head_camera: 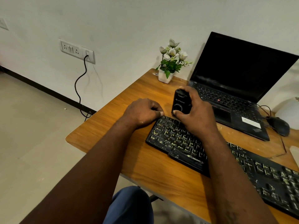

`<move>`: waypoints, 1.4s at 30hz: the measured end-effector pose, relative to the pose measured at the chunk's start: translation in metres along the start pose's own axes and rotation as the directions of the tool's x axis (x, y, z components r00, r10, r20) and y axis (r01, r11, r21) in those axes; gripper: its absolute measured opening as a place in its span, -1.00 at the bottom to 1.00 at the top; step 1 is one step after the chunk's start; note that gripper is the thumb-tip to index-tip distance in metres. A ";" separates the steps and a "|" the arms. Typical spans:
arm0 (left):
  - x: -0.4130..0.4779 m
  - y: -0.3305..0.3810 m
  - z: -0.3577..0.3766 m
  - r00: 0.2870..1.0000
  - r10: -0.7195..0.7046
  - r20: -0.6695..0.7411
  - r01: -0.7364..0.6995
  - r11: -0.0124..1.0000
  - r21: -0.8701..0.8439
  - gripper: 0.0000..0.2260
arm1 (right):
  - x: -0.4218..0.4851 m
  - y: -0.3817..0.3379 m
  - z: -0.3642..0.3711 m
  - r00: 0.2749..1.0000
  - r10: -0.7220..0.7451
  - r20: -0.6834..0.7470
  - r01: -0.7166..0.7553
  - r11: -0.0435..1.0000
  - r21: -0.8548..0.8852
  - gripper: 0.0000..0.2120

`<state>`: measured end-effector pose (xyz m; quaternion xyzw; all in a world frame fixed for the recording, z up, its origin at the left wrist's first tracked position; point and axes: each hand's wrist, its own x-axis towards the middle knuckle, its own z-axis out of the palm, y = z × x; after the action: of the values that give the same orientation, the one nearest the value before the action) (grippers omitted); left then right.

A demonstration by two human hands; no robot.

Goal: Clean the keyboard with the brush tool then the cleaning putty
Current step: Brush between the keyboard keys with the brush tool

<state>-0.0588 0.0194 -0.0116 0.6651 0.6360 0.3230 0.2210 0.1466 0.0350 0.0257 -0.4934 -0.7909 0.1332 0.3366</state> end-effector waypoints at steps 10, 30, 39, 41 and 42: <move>-0.004 0.004 0.000 1.000 0.017 0.012 -0.018 0.999 0.035 -0.84 | -0.002 0.004 -0.005 0.999 0.012 0.034 -0.012 1.000 0.025 -0.19; -0.005 0.005 0.002 0.999 0.042 -0.003 -0.041 0.992 0.122 -0.84 | -0.007 -0.001 -0.003 0.992 -0.070 0.103 0.044 0.972 0.231 -0.22; -0.004 0.006 0.001 0.999 0.036 -0.012 -0.034 0.992 0.124 -0.86 | -0.010 0.003 -0.030 0.972 -0.105 0.211 0.099 0.994 0.039 -0.19; -0.004 0.006 0.001 0.999 0.032 -0.005 -0.031 0.992 0.123 -0.85 | -0.010 0.007 -0.037 0.968 -0.082 0.238 0.072 0.996 0.048 -0.19; -0.004 0.006 0.001 1.000 0.031 -0.004 -0.030 0.992 0.123 -0.85 | -0.010 0.006 -0.037 0.967 -0.084 0.242 0.075 0.996 0.045 -0.18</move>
<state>-0.0538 0.0150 -0.0083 0.6860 0.6452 0.2886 0.1727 0.1782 0.0247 0.0452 -0.4352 -0.8428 0.1931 0.2509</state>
